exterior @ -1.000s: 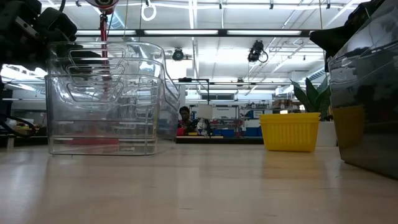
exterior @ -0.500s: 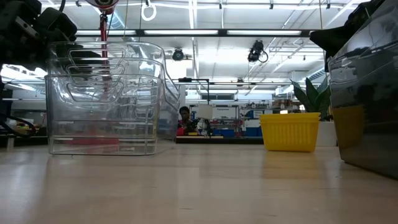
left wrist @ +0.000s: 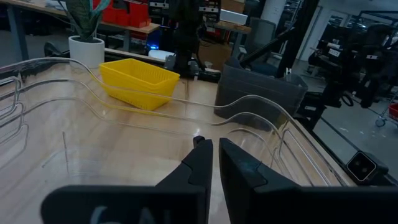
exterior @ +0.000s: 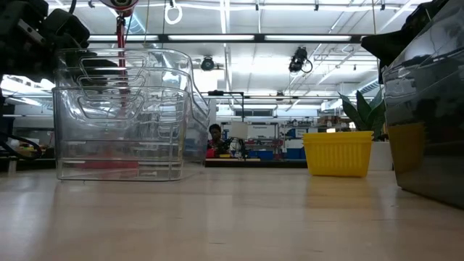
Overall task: Stack baskets by color
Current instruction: Return to Home Position
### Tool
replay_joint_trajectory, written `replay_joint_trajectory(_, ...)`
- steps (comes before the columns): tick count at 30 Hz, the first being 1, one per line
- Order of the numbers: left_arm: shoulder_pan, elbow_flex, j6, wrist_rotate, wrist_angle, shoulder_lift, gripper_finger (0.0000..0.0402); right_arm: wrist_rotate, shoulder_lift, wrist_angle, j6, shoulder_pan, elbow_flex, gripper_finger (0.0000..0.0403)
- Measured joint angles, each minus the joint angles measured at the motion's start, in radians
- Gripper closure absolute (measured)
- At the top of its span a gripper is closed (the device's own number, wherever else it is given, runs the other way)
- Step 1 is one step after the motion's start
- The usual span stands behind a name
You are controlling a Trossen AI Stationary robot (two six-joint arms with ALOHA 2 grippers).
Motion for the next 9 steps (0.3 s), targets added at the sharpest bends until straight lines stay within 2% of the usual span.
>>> replay_joint_trajectory(9,0.0,0.0,0.0,0.0,0.0,0.0,0.0375,0.0,0.0,0.0,0.0,0.0,0.0,0.0384)
